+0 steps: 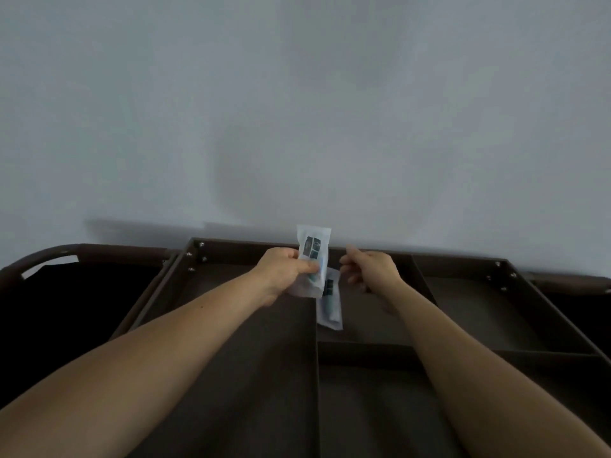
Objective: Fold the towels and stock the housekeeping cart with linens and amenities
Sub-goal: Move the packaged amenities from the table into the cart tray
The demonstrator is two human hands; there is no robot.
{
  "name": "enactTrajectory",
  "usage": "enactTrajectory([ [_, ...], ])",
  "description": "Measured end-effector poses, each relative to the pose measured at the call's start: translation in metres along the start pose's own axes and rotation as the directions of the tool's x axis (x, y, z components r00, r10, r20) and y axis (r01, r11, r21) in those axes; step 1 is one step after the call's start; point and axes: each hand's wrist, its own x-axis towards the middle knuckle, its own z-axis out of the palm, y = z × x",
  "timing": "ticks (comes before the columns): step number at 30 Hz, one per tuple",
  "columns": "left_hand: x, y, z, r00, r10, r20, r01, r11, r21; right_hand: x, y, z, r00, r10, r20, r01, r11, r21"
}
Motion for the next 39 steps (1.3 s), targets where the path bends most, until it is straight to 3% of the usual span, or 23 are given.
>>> enactTrajectory([
  [4,-0.002,0.012,0.031,0.996,0.061,0.068,-0.072,0.982,0.176,-0.016,-0.006,-0.018,0.994,0.015,0.109,-0.022,0.998,0.061],
  [10,-0.001,0.018,0.061,0.989,0.093,0.119,-0.127,0.936,0.329,-0.012,-0.002,-0.042,0.999,0.030,0.035,-0.033,0.997,0.070],
  [15,0.005,0.015,0.042,0.969,0.242,-0.052,-0.169,0.799,0.577,0.011,0.023,-0.046,0.984,0.181,-0.009,-0.180,0.971,-0.157],
  [20,0.006,-0.004,0.006,0.954,0.294,-0.059,-0.132,0.588,0.798,0.031,0.044,-0.017,0.969,0.243,0.048,-0.204,0.892,-0.403],
  [32,-0.024,-0.035,-0.020,0.988,0.129,-0.086,0.036,0.350,0.936,0.025,0.033,-0.012,0.993,0.110,0.037,-0.069,0.820,-0.569],
  [36,-0.043,-0.030,-0.029,0.984,0.161,-0.082,0.031,0.295,0.955,0.007,0.007,-0.008,0.990,-0.138,-0.039,0.070,0.703,-0.707],
  [39,-0.063,-0.018,-0.051,0.967,0.240,-0.091,0.022,0.276,0.961,-0.011,-0.028,0.019,0.956,-0.269,0.116,0.272,0.667,-0.694],
])
